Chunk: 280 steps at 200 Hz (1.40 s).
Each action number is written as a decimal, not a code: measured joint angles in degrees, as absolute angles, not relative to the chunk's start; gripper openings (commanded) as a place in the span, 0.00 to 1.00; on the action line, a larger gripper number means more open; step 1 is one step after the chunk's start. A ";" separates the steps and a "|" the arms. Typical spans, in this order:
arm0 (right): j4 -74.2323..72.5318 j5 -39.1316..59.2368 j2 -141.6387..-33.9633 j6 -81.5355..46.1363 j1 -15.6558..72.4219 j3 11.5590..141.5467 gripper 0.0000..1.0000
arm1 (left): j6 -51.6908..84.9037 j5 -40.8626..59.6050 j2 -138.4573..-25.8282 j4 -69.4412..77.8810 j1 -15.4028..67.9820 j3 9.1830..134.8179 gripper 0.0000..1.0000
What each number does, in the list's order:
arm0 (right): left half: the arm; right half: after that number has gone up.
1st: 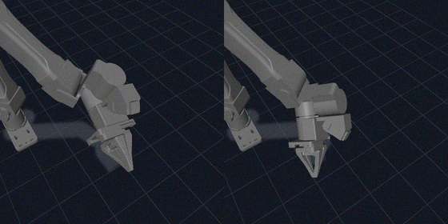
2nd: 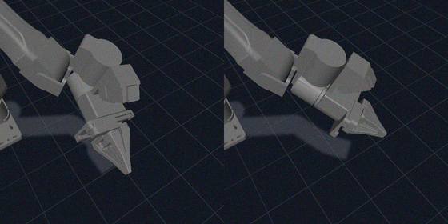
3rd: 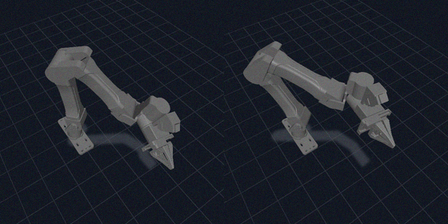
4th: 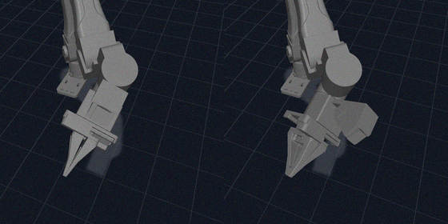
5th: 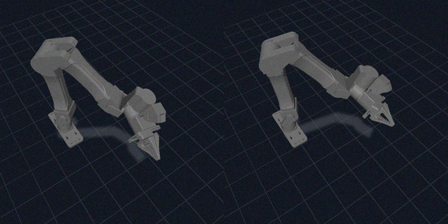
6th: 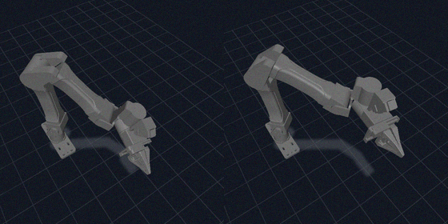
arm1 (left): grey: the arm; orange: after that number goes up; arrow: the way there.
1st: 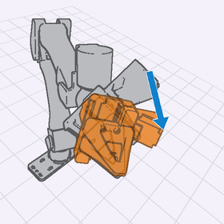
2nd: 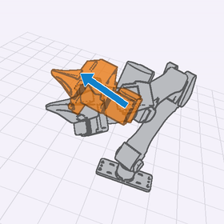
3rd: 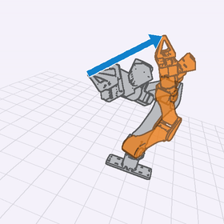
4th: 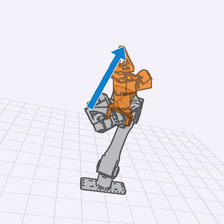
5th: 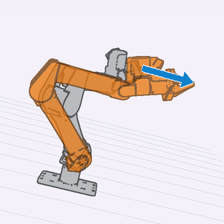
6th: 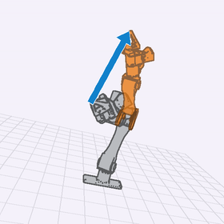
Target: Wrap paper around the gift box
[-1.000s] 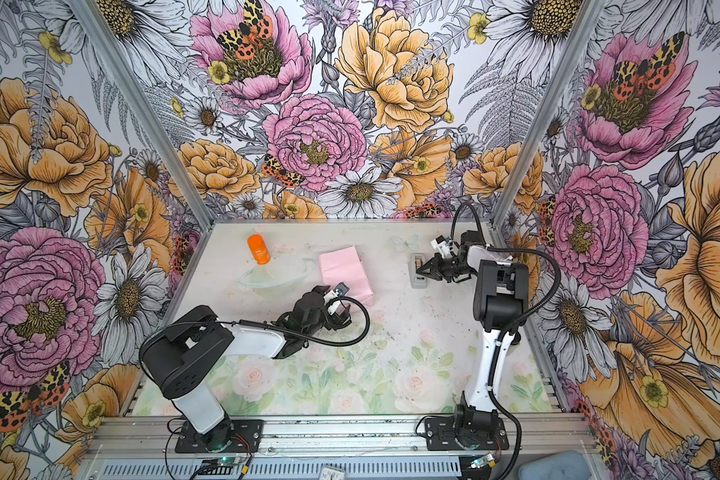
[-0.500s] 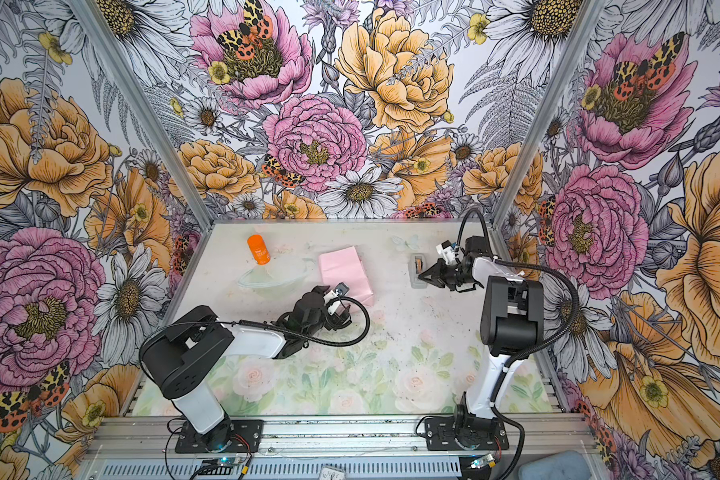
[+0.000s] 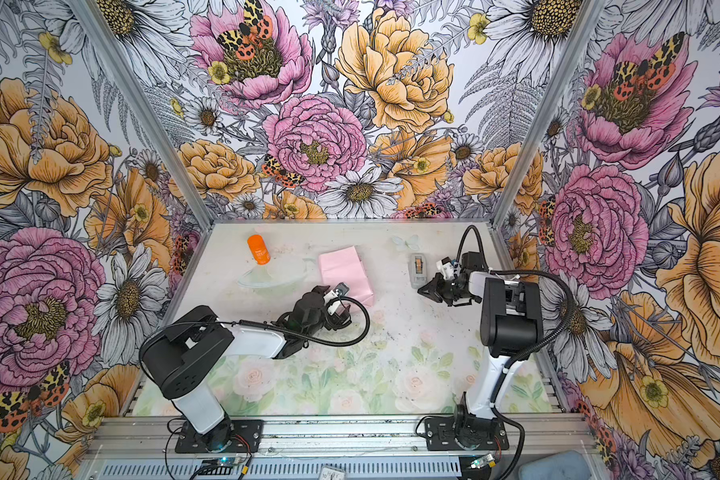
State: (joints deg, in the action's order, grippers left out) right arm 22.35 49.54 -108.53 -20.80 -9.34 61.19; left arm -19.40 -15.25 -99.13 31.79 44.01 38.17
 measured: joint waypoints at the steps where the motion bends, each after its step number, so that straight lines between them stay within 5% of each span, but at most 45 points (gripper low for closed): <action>1: 22.28 49.45 -108.55 -20.84 -9.34 61.17 0.00 | -19.40 -15.25 -99.13 31.79 44.01 38.15 0.88; 197: 11.94 37.98 -108.40 -34.54 -8.82 56.60 0.00 | -19.40 -15.27 -99.13 31.79 44.03 38.17 0.87; 280: -4.71 43.48 -92.36 -35.16 0.08 43.72 0.00 | -19.40 -15.27 -99.13 31.81 44.01 38.15 0.87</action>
State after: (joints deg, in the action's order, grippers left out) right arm -4.71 43.48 -92.36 -35.16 0.08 43.72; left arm -19.40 -15.27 -99.13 31.81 44.01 38.15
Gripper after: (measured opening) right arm 0.042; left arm 0.874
